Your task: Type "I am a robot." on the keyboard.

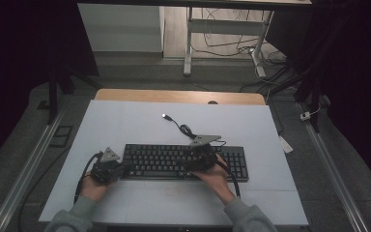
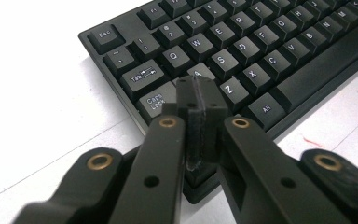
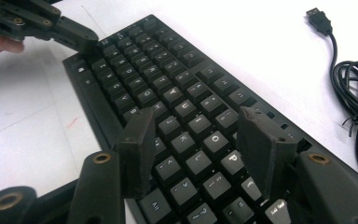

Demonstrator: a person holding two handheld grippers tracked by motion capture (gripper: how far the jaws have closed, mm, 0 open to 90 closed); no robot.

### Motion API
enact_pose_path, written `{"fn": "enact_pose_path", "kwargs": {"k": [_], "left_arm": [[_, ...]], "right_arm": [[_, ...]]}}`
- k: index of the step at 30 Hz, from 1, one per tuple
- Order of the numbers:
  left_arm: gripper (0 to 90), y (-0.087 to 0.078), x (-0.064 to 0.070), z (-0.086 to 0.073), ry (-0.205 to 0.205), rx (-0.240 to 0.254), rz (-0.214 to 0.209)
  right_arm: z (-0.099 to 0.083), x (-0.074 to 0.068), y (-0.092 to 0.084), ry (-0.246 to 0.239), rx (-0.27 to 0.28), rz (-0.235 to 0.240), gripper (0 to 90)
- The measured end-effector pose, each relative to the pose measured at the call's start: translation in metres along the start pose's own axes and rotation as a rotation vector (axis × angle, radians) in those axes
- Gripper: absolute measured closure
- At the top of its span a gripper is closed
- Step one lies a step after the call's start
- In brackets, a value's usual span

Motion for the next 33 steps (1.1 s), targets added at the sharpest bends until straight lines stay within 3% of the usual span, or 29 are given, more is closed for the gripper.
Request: {"fn": "enact_pose_path", "kwargs": {"k": [9, 17, 33], "left_arm": [[88.9, 0.001, -0.002, -0.001, -0.004, 0.003, 0.004], [88.9, 0.001, -0.002, -0.001, -0.003, 0.002, 0.004], [89.0, 0.003, -0.001, -0.002, 0.001, -0.007, -0.003]], "right_arm": [[0.005, 0.002, 0.011, 0.015, -0.013, -0.008, 60.2], [0.01, 0.002, 0.022, -0.001, -0.044, 0.008, 89.2], [0.014, 0.004, 0.04, -0.014, -0.074, -0.013, 89.8]]}}
Point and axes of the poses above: each handheld gripper's, and its own axes: y roughly forward along the jaws, z roughly out of its top, x roughly to its right, the point moved 5 cm from there along y, roughly forward along the jaws, and after that the axes turned 11 degrees about -x, right-handed, at the moved point
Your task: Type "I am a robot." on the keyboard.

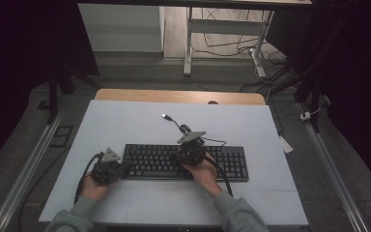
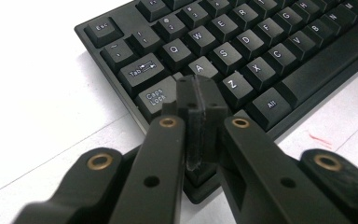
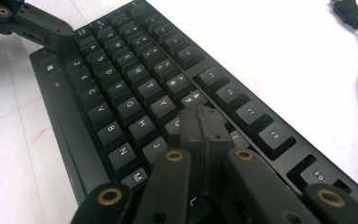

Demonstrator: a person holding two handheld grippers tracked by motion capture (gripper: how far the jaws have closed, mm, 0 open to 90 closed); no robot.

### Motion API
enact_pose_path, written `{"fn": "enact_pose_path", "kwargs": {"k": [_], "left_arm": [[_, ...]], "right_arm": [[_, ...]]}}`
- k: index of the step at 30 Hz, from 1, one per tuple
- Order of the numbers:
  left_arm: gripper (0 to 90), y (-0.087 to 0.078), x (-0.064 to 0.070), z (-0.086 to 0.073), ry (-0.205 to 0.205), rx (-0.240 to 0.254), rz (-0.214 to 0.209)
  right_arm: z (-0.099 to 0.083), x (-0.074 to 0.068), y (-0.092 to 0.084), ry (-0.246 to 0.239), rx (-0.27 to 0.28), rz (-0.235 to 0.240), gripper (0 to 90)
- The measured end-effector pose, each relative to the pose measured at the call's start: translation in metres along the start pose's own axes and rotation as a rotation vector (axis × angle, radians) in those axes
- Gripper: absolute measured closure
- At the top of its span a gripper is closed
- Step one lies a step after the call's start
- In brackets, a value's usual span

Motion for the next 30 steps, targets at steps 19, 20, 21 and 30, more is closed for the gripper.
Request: {"fn": "enact_pose_path", "kwargs": {"k": [19, 20, 21, 30], "left_arm": [[89.0, -0.007, -0.003, 0.001, -0.02, 0.039, -0.006], [89.0, -0.008, -0.003, 0.001, -0.027, 0.044, -0.01], [89.0, -0.009, -0.003, 0.002, -0.024, 0.05, -0.008], [85.8, -0.015, 0.0, 0.003, -0.019, 0.082, -0.019]], "right_arm": [[0.001, -0.001, -0.013, -0.002, 0.048, -0.01, 90.0], [0.0, -0.001, -0.016, 0.0, 0.051, -0.009, 90.0], [-0.001, 0.0, -0.018, 0.0, 0.054, -0.009, 90.0], [-0.012, 0.004, -0.033, 0.01, 0.071, -0.002, 89.9]]}}
Point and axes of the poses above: each handheld gripper's, and its own axes: y roughly forward along the jaws, z roughly out of its top, x roughly to its right, the point moved 5 cm from there along y, roughly forward along the jaws, and after that the axes turned 11 degrees about -x, right-handed, at the moved point
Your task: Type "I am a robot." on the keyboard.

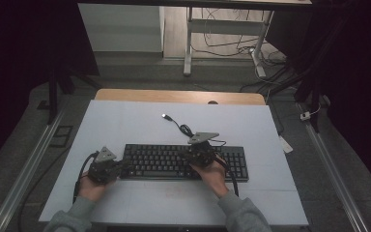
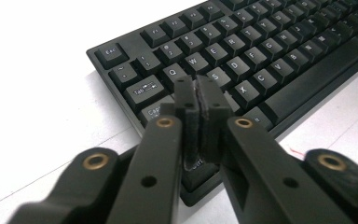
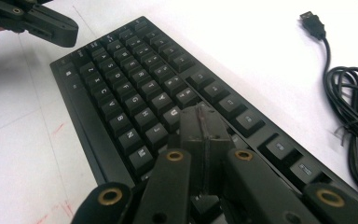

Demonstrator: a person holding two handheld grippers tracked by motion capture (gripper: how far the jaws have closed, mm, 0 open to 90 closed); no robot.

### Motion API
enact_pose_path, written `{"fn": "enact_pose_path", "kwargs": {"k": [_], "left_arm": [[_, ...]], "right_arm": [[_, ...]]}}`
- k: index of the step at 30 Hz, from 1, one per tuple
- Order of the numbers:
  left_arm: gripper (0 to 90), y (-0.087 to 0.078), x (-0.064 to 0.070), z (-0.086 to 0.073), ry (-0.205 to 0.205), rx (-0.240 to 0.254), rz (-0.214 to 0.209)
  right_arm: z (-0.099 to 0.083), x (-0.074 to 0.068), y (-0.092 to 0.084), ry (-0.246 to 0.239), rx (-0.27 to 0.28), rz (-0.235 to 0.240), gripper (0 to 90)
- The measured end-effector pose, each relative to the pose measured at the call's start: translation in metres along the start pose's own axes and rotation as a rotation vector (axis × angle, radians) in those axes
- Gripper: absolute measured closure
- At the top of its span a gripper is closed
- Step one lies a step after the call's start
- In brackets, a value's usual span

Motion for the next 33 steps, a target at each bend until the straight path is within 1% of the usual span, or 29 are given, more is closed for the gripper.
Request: {"fn": "enact_pose_path", "kwargs": {"k": [2, 3, 5, 7, 10, 13, 16, 19, 24, 28, 29, 33], "left_arm": [[80.5, -0.001, 0.001, 0.0, 0.003, 0.009, -0.005], [77.6, -0.002, 0.001, 0.0, 0.003, 0.013, -0.004], [70.9, -0.003, 0.002, 0.001, -0.001, 0.021, -0.007], [64.9, -0.004, 0.002, 0.001, -0.001, 0.022, -0.008], [58.7, -0.004, 0.004, 0.001, -0.002, 0.023, -0.013], [53.8, -0.006, 0.004, 0.002, -0.003, 0.029, -0.007], [49.7, -0.007, 0.005, 0.002, -0.006, 0.034, -0.004], [45.3, -0.008, 0.005, 0.002, -0.01, 0.031, -0.022], [39.0, -0.008, 0.008, 0.002, -0.001, 0.014, -0.042], [37.3, -0.007, 0.009, 0.002, 0.002, 0.008, -0.052], [37.1, -0.007, 0.009, 0.002, 0.005, 0.008, -0.054], [36.7, -0.009, 0.012, 0.005, 0.024, 0.007, -0.071]], "right_arm": [[-0.003, 0.001, -0.003, 0.0, 0.002, 0.0, 88.6], [-0.004, 0.001, -0.004, 0.002, 0.006, 0.006, 84.4], [-0.006, 0.002, -0.007, 0.007, 0.006, 0.001, 76.6], [-0.007, 0.002, -0.01, 0.009, 0.017, 0.003, 71.2], [-0.011, 0.001, -0.015, 0.004, 0.02, 0.004, 64.7], [-0.014, 0.001, -0.019, 0.006, 0.025, 0.006, 60.8], [-0.016, 0.001, -0.023, 0.008, 0.029, 0.006, 58.9], [-0.018, 0.001, -0.027, 0.008, 0.031, 0.004, 57.4], [-0.024, 0.004, -0.032, 0.007, 0.038, 0.004, 55.1], [-0.027, 0.006, -0.035, 0.009, 0.042, 0.0, 53.2], [-0.027, 0.006, -0.035, 0.012, 0.048, 0.001, 53.0], [-0.028, 0.007, -0.036, 0.012, 0.045, -0.006, 52.3]]}}
Point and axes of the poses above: each handheld gripper's, and its own axes: y roughly forward along the jaws, z roughly out of its top, x roughly to its right, the point moved 5 cm from there along y, roughly forward along the jaws, and after that the axes turned 11 degrees about -x, right-handed, at the moved point
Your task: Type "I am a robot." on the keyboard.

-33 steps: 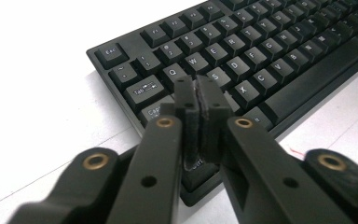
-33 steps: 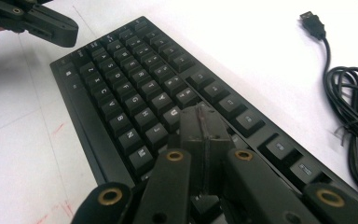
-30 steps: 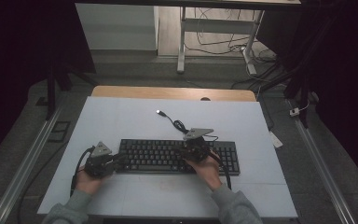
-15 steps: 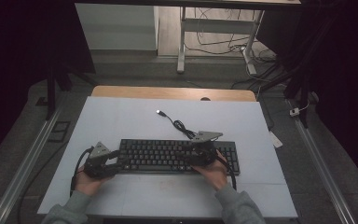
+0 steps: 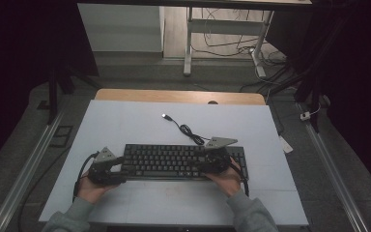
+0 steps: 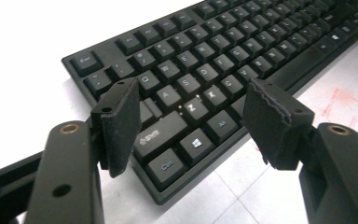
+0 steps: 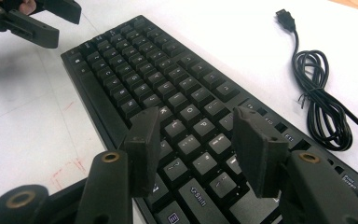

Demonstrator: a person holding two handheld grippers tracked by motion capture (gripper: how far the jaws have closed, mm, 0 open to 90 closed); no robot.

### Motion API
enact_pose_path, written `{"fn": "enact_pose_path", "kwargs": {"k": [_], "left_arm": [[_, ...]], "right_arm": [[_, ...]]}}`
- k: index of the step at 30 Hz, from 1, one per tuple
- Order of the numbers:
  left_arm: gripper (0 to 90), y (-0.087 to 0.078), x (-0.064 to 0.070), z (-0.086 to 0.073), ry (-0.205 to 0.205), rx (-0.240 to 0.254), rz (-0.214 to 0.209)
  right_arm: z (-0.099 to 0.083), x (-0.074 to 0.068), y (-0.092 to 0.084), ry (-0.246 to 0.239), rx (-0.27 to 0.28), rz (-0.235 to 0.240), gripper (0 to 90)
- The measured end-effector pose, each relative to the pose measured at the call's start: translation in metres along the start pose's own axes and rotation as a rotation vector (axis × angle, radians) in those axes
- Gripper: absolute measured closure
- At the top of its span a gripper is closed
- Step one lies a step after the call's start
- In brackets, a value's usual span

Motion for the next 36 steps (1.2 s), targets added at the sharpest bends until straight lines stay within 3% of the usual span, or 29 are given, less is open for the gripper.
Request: {"fn": "enact_pose_path", "kwargs": {"k": [13, 18, 29, 36], "left_arm": [[38.5, 0.002, 0.015, 0.016, 0.076, -0.006, -0.04], [40.5, 0.002, 0.018, 0.021, 0.088, -0.009, -0.049], [43.0, 0.013, 0.027, 0.032, 0.126, -0.055, -0.098], [48.3, 0.021, 0.034, 0.033, 0.153, -0.078, -0.106]], "right_arm": [[-0.004, 0.003, -0.007, 0.011, 0.02, -0.01, 52.1], [-0.008, 0.004, -0.011, 0.013, 0.019, -0.015, 51.9], [-0.015, 0.007, -0.016, 0.028, 0.016, -0.025, 51.7], [-0.019, 0.007, -0.018, 0.035, 0.018, -0.026, 51.5]]}}
Point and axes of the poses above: each handheld gripper's, and its own axes: y roughly forward along the jaws, z roughly out of its top, x roughly to its right, the point moved 5 cm from there along y, roughly forward along the jaws, and after that the axes turned 11 degrees about -x, right-handed, at the moved point
